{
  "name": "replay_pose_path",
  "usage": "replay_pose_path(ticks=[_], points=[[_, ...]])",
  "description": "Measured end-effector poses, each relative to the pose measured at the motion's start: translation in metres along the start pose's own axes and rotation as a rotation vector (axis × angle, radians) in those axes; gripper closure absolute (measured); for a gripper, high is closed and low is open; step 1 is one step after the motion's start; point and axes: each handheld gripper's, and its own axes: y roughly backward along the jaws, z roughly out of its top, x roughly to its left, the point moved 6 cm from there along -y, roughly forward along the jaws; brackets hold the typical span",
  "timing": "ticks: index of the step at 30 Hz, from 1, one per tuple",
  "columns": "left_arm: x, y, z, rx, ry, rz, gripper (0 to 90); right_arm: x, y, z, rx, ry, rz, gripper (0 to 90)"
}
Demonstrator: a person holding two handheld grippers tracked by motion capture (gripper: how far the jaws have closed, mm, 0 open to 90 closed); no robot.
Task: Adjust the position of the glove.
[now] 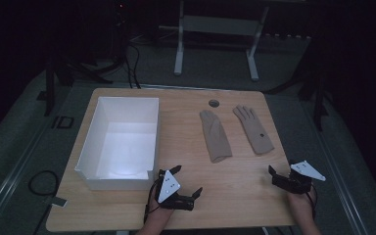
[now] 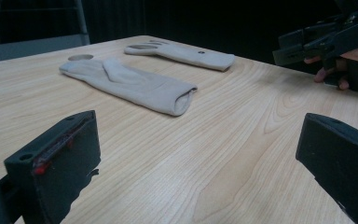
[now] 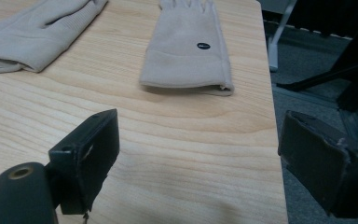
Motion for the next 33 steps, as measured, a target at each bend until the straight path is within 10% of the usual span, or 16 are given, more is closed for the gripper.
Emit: replay_pose_path(ticks=[14, 24, 29, 33], points=[[-0.001, -0.001, 0.0, -0.004, -0.009, 0.003, 0.2, 0.001, 0.003, 0.001, 0.034, -0.011, 0.006, 12.1], [-0.001, -0.001, 0.0, -0.006, -0.003, -0.002, 0.2, -0.003, 0.014, 0.042, -0.029, 0.021, -0.058, 11.3], [-0.001, -0.001, 0.0, -0.005, -0.007, -0.004, 0.3, 0.001, 0.01, 0.057, 0.04, -0.061, 0.07, 14.4], [-0.001, -0.001, 0.0, -0.005, -0.006, -0.005, 0.2, 0.002, 0.008, 0.071, 0.031, -0.098, 0.07, 13.7]])
